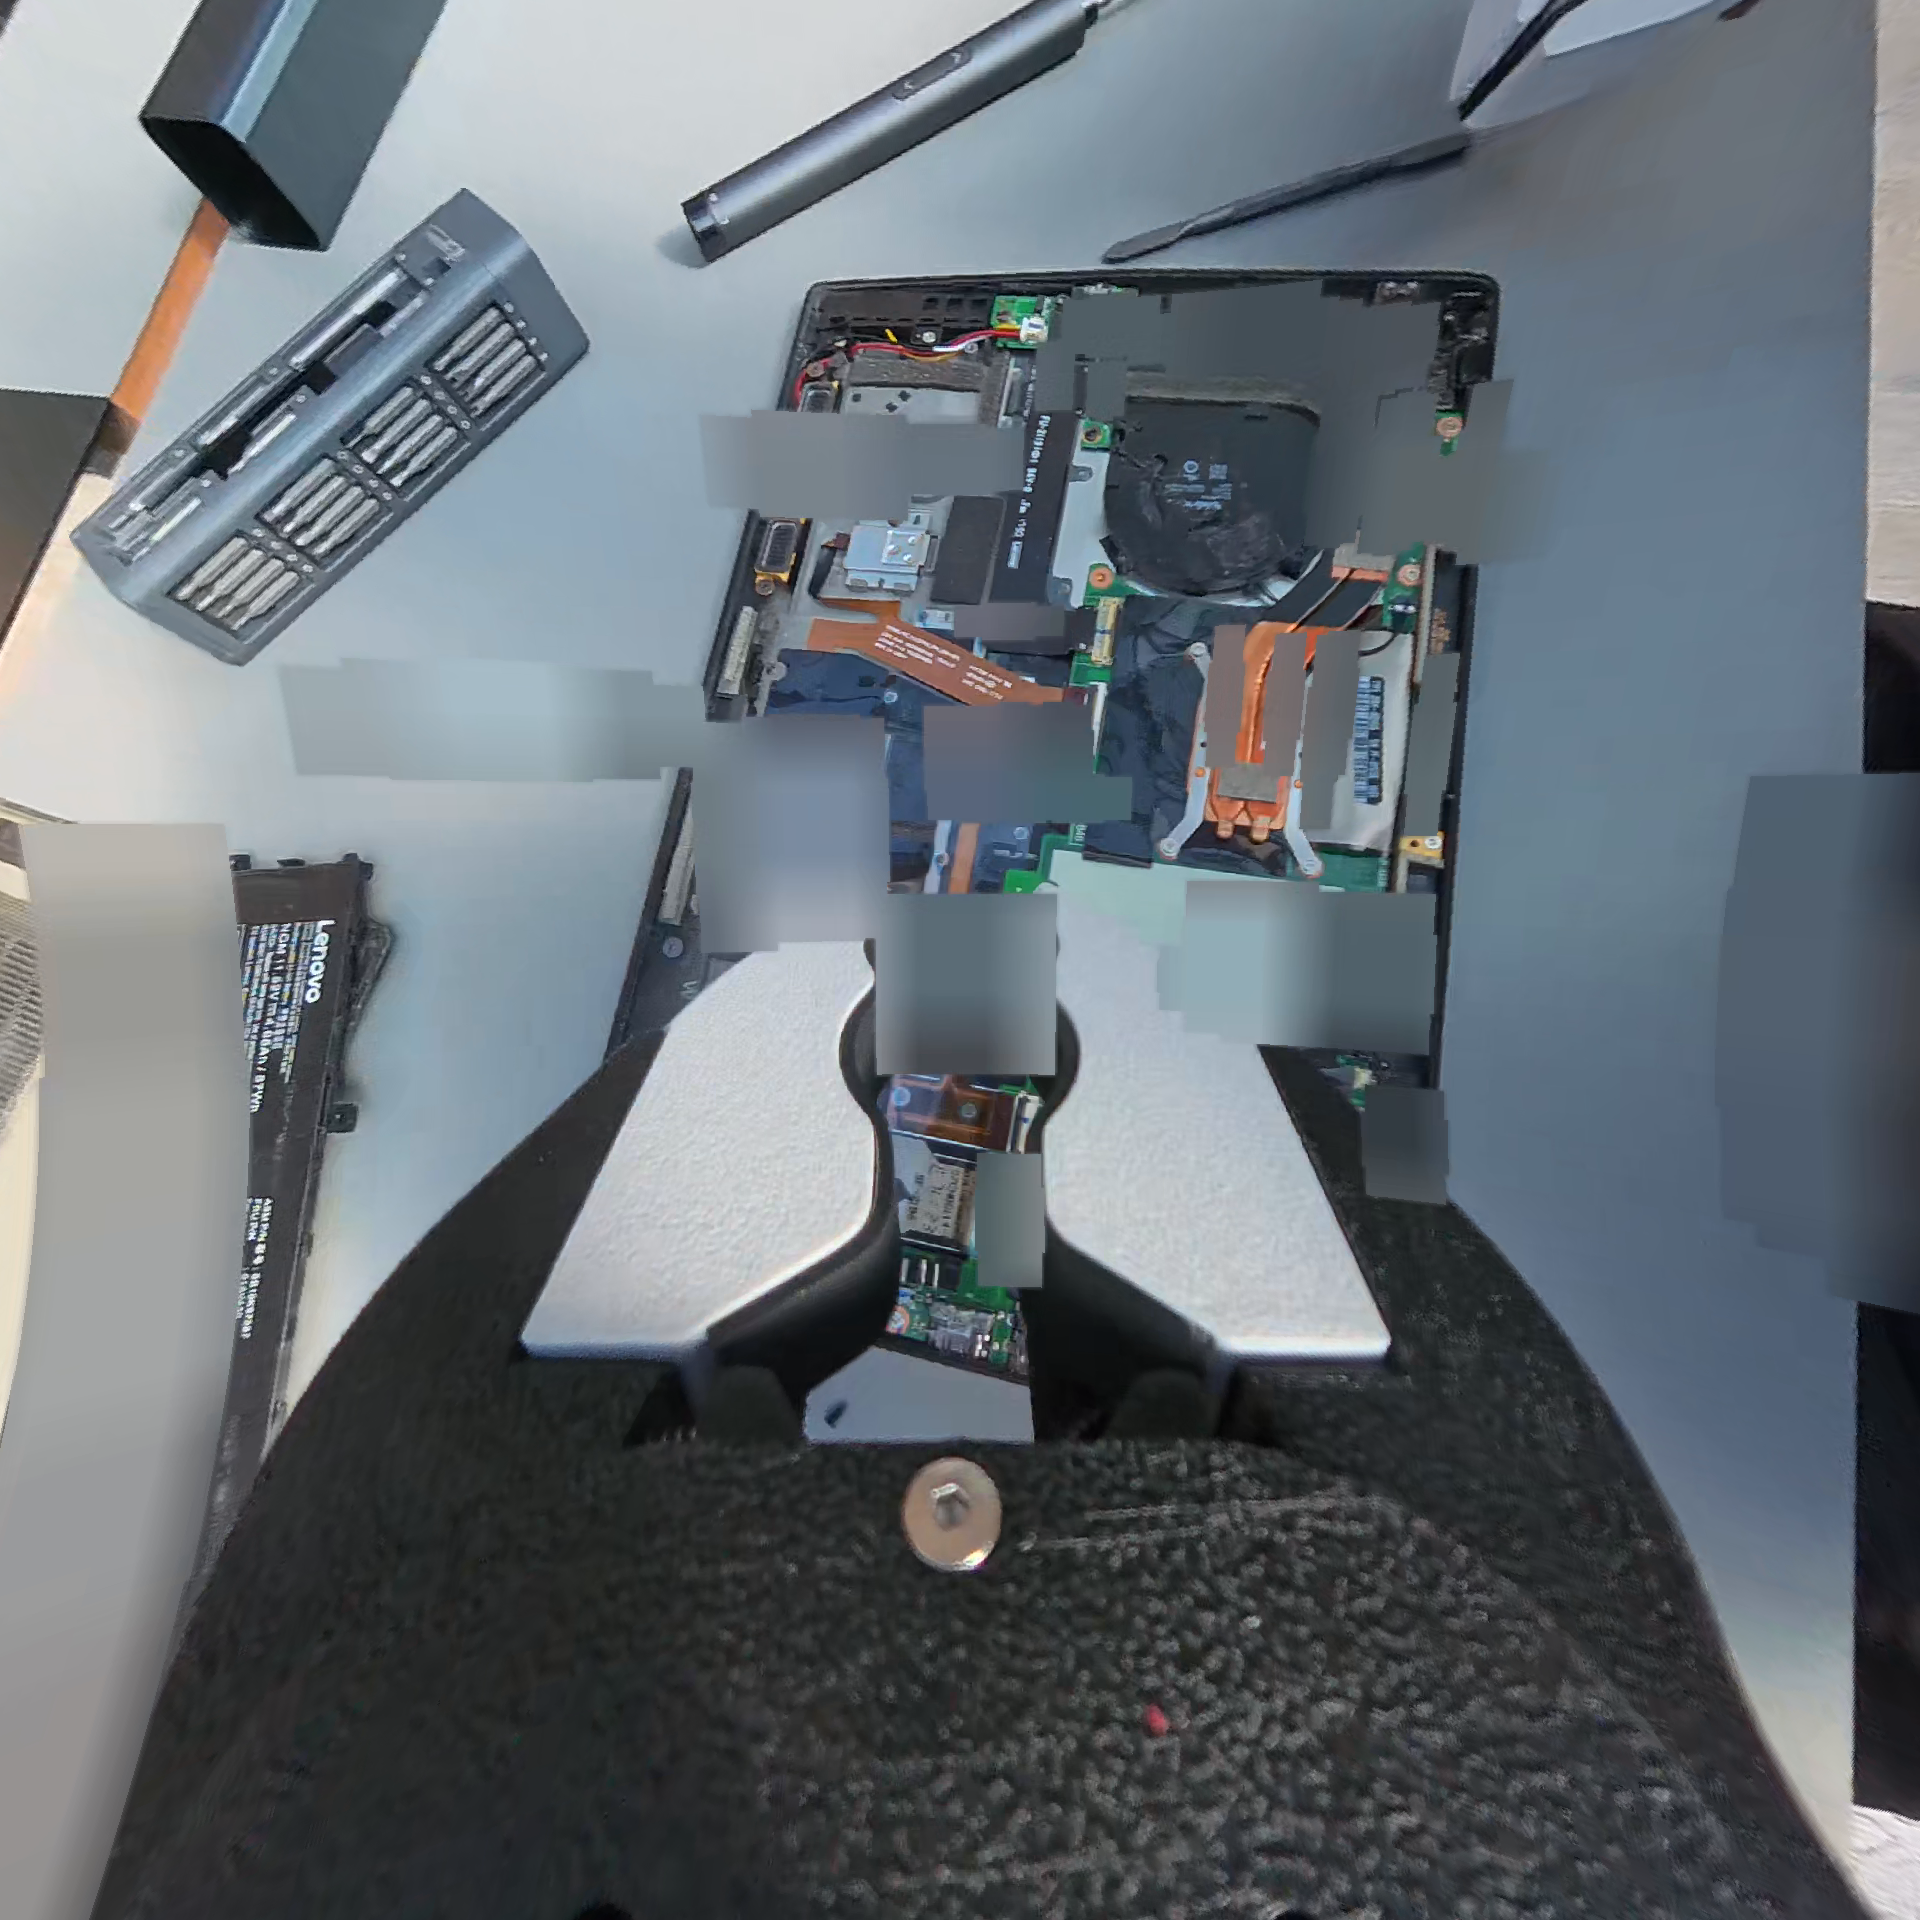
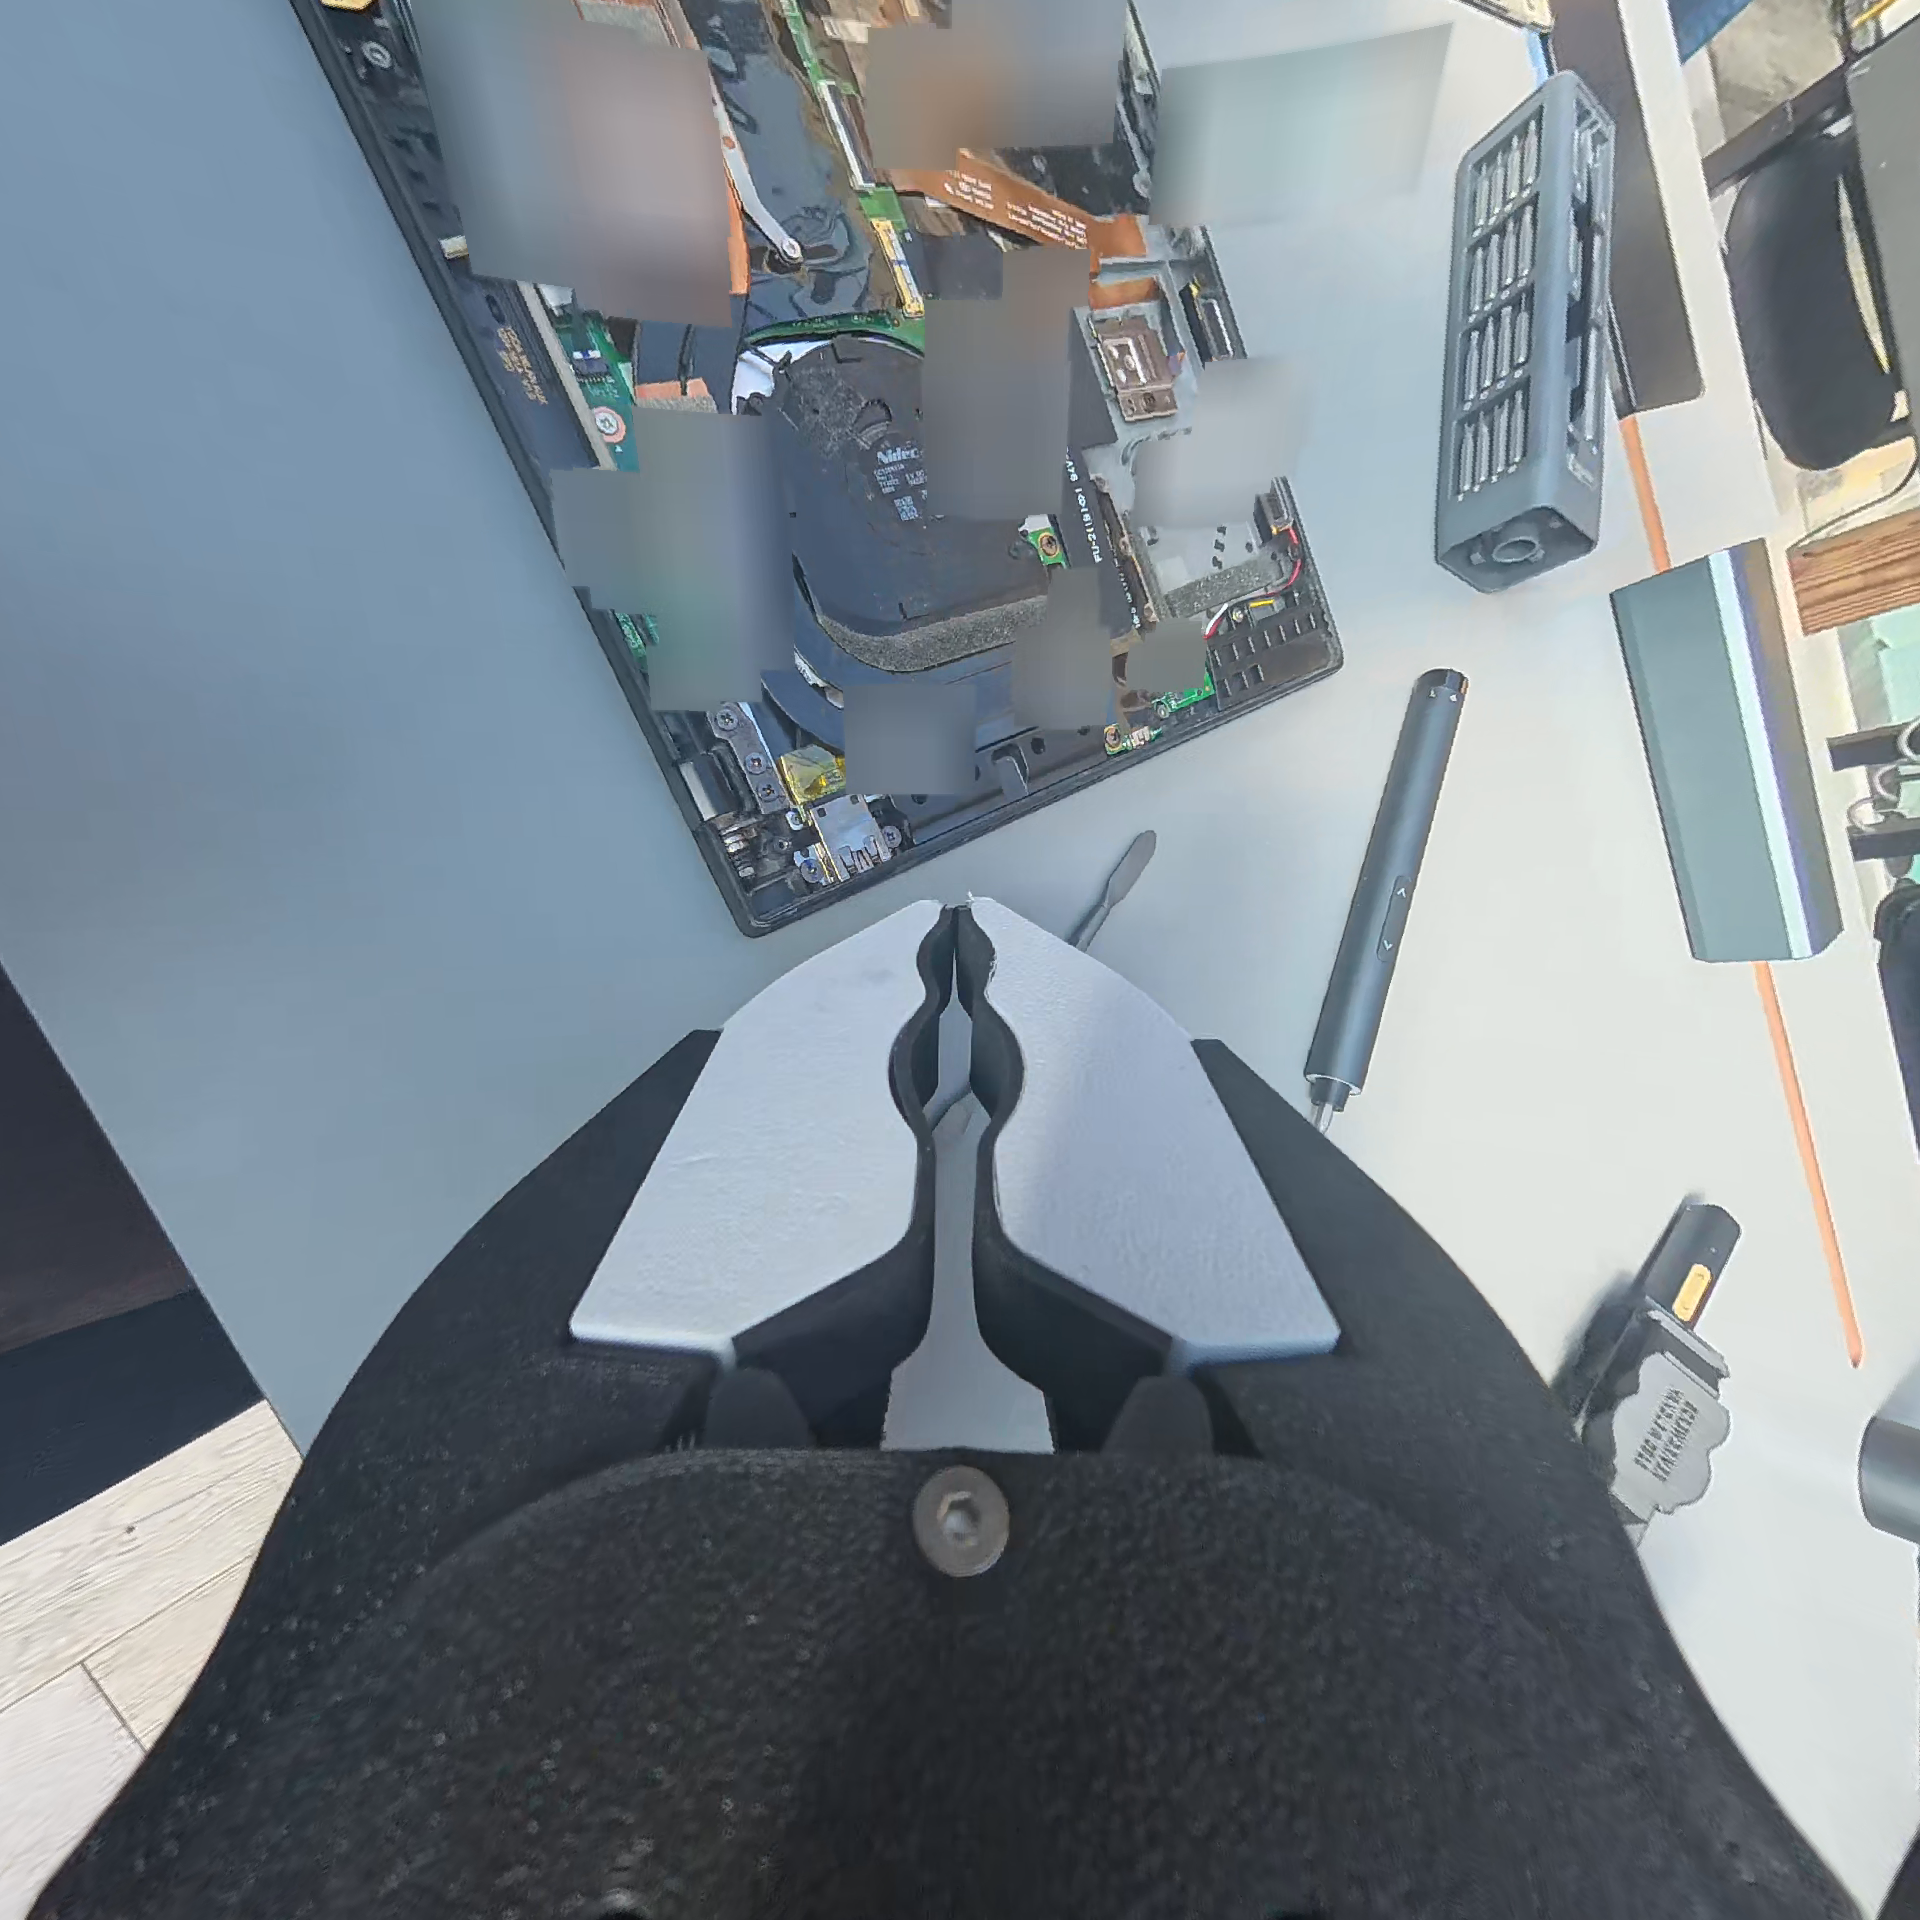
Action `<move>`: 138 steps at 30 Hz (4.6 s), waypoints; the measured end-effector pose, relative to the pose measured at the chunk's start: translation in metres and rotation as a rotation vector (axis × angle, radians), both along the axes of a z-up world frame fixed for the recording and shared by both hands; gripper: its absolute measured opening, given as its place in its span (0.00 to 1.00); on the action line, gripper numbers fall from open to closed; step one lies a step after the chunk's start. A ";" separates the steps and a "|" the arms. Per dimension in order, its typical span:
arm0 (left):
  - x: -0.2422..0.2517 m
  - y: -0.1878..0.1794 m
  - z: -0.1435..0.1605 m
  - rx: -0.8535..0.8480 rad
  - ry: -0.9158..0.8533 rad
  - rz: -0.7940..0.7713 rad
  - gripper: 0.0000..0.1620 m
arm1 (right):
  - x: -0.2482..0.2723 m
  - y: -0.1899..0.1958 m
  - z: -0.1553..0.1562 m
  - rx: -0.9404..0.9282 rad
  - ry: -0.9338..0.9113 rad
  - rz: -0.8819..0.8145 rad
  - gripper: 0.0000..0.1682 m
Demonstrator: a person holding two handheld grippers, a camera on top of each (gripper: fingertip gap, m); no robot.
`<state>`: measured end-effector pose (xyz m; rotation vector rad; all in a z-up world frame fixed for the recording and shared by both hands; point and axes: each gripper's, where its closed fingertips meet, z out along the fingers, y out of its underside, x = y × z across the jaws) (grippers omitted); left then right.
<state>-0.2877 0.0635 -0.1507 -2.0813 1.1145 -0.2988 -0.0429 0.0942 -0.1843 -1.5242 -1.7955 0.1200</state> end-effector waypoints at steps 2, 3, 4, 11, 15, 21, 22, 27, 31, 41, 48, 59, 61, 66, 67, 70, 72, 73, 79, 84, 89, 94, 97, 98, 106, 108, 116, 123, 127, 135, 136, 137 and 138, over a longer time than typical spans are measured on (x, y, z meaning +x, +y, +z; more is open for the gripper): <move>-0.016 0.020 0.004 0.016 0.010 0.049 0.13 | 0.000 -0.003 0.003 0.004 0.009 -0.009 0.00; -0.025 0.031 0.005 0.025 0.016 0.072 0.13 | 0.001 -0.004 0.003 0.002 0.011 -0.014 0.00; -0.033 0.044 0.005 0.022 0.016 0.099 0.13 | 0.001 -0.004 0.003 0.000 0.014 -0.020 0.00; -0.059 0.115 -0.038 -0.078 0.046 0.184 0.13 | 0.002 0.002 -0.005 -0.020 0.018 -0.039 0.00; -0.051 0.128 -0.062 -0.117 0.053 0.125 0.13 | 0.008 0.006 -0.010 -0.031 0.020 -0.047 0.00; -0.049 0.131 -0.073 -0.131 0.044 0.092 0.14 | 0.010 0.018 -0.013 -0.061 0.050 -0.063 0.00; -0.050 0.130 -0.074 -0.138 0.040 0.086 0.16 | 0.010 0.021 -0.012 -0.060 0.059 -0.067 0.00; -0.059 0.127 -0.054 -0.120 -0.007 0.133 0.41 | 0.008 0.033 -0.003 -0.070 0.119 -0.108 0.00; -0.073 0.106 -0.015 -0.033 -0.058 0.211 0.38 | 0.013 0.041 0.005 -0.068 0.163 -0.178 0.00; -0.076 -0.021 0.026 0.154 -0.246 0.438 0.00 | -0.014 0.026 0.025 -0.214 0.401 -0.313 0.00; -0.066 -0.075 0.013 0.188 -0.266 0.582 0.00 | -0.032 -0.003 0.036 -0.258 0.512 -0.327 0.00; -0.032 -0.086 -0.007 0.218 -0.271 0.596 0.03 | -0.032 -0.038 0.028 -0.369 0.607 -0.407 0.03; -0.033 -0.086 -0.006 0.207 -0.298 0.602 0.08 | -0.030 -0.039 0.025 -0.368 0.594 -0.407 0.05; -0.045 -0.080 0.002 0.181 -0.357 0.631 0.18 | -0.027 -0.024 0.023 -0.391 0.586 -0.392 0.12; -0.048 -0.078 0.003 0.175 -0.360 0.640 0.22 | -0.026 -0.019 0.023 -0.398 0.581 -0.392 0.13; -0.058 -0.073 0.007 0.172 -0.352 0.673 0.29 | -0.030 -0.003 0.020 -0.422 0.550 -0.377 0.23; -0.062 -0.071 0.009 0.169 -0.336 0.689 0.30 | -0.036 0.007 0.020 -0.443 0.548 -0.368 0.27; -0.064 -0.070 0.010 0.171 -0.327 0.701 0.30 | -0.039 0.010 0.021 -0.449 0.549 -0.365 0.28; -0.066 -0.073 0.010 0.185 -0.285 0.718 0.27 | -0.046 0.015 0.030 -0.423 0.548 -0.366 0.28; -0.061 -0.080 0.001 0.170 -0.288 0.711 0.23 | -0.043 -0.001 0.034 -0.399 0.536 -0.375 0.26; -0.056 -0.087 -0.004 0.157 -0.272 0.699 0.18 | -0.043 -0.019 0.038 -0.371 0.532 -0.362 0.24; -0.047 -0.090 -0.001 0.180 -0.242 0.682 0.11 | -0.049 -0.027 0.036 -0.362 0.548 -0.344 0.22; -0.042 -0.091 0.002 0.180 -0.247 0.697 0.07 | -0.051 -0.032 0.036 -0.362 0.544 -0.345 0.20; -0.041 -0.092 0.003 0.184 -0.246 0.707 0.04 | -0.051 -0.032 0.036 -0.358 0.546 -0.343 0.18; -0.035 -0.091 0.006 0.205 -0.279 0.766 0.00 | -0.040 -0.019 0.040 -0.320 0.561 -0.341 0.00; -0.030 -0.091 0.006 0.209 -0.277 0.760 0.00 | -0.038 -0.014 0.040 -0.307 0.552 -0.342 0.00; -0.019 -0.083 0.001 0.193 -0.278 0.731 0.00 | -0.023 -0.007 0.030 -0.272 0.487 -0.359 0.00; 0.002 -0.060 0.003 0.152 -0.292 0.644 0.19 | 0.007 0.011 0.023 -0.280 0.454 -0.420 0.07; 0.017 -0.039 -0.004 0.091 -0.303 0.609 0.33 | 0.019 0.022 0.008 -0.317 0.398 -0.456 0.20; 0.033 -0.004 -0.012 0.063 -0.250 0.566 0.37 | 0.032 0.037 -0.033 -0.305 0.204 -0.504 0.26; 0.032 -0.001 -0.013 0.061 -0.239 0.569 0.37 | 0.032 0.037 -0.036 -0.320 0.192 -0.509 0.24; 0.032 0.002 -0.014 0.059 -0.230 0.569 0.37 | 0.032 0.039 -0.039 -0.338 0.183 -0.521 0.23; 0.033 0.004 -0.015 0.055 -0.225 0.565 0.37 | 0.032 0.039 -0.041 -0.357 0.172 -0.531 0.22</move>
